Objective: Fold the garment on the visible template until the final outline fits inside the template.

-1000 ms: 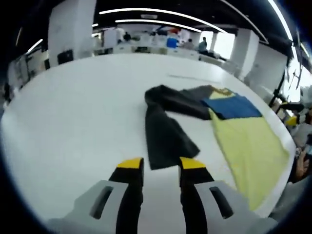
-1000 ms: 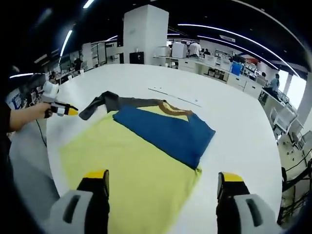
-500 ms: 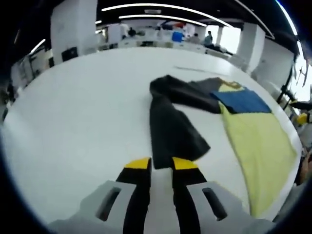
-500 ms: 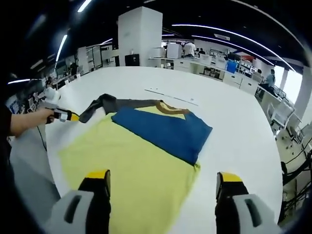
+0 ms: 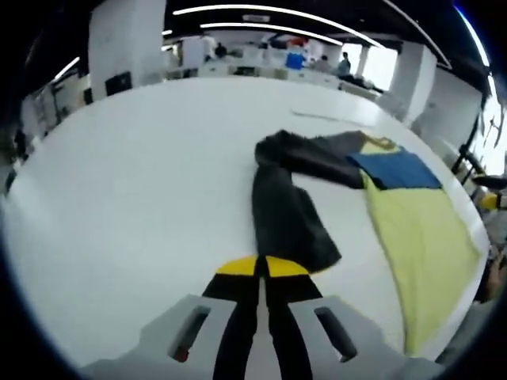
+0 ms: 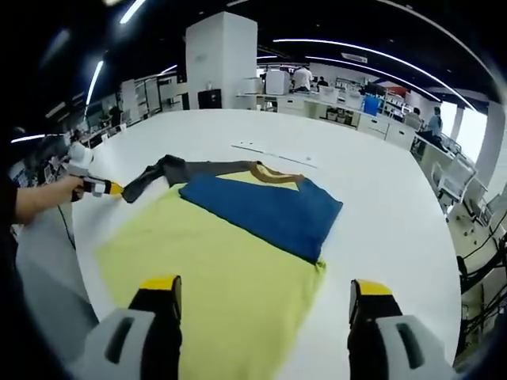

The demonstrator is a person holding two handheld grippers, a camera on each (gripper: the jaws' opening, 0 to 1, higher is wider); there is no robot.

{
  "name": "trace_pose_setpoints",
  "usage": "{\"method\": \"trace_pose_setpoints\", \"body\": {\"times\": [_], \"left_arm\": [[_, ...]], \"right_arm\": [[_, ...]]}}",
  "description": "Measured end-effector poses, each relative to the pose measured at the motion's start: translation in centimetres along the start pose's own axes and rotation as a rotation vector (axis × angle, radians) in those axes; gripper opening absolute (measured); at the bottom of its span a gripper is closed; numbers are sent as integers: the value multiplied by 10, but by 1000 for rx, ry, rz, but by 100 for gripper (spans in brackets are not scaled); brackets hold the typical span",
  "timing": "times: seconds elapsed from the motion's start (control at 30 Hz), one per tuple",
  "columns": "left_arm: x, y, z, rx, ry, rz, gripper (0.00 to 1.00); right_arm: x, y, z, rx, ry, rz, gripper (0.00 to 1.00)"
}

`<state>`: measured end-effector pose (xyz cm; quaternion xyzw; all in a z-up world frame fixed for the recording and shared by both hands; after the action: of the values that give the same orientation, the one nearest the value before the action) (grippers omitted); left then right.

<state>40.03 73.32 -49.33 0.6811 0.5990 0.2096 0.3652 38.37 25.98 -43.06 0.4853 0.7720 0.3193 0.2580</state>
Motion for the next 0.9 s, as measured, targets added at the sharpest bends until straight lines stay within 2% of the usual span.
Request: {"method": "trace_pose_setpoints", "body": {"times": [0.2, 0.47, 0.57, 0.63, 0.9], "left_arm": [[10, 13, -20, 14, -2, 38, 0], [23, 19, -30, 31, -6, 74, 0], [37, 21, -33, 47, 34, 78, 0], [45, 21, -34, 61, 46, 91, 0], [66, 27, -23, 74, 17, 105, 0]], "right_arm": [[5, 0, 1, -1, 11, -5, 87], [9, 3, -2, -5, 18, -14, 88], [8, 4, -4, -6, 11, -19, 89], [8, 4, -5, -7, 7, -20, 90], [10, 5, -9, -11, 6, -13, 90]]}}
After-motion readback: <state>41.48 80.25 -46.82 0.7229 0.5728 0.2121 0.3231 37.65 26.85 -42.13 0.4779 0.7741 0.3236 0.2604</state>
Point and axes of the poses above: the point that each gripper's makers call its tool centre point, and the gripper's own axes: z roughly forward along the fingers, x roughly to its left, y roughly out of its top, the point moved 3 cm from there along -z, roughly backward along the fingers, and after that the axes turned 7 degrees about -y, right-handed, at the moved point
